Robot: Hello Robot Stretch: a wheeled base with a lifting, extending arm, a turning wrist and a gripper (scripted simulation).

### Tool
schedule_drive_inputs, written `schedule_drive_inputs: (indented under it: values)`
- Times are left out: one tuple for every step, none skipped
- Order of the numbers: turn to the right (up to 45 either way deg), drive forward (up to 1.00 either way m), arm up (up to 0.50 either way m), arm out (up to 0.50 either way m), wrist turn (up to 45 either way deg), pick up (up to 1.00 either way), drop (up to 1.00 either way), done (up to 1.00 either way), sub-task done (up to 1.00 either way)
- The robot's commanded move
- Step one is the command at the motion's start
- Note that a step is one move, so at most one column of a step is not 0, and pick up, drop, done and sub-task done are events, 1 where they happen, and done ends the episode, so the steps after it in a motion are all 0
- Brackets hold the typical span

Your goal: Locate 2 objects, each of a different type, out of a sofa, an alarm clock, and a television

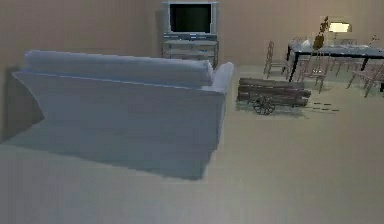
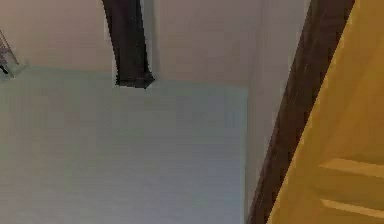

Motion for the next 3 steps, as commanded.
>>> schedule_drive_inputs:
  values:
    - [0.0,0.9,0.0,0.0,0.0,0.0,0.0,0.0,0.0]
    - [-24.0,0.0,0.0,0.0,0.0,0.0,0.0,0.0,0.0]
    - [0.0,0.0,0.0,0.0,0.0,0.0,0.0,0.0,1.0]
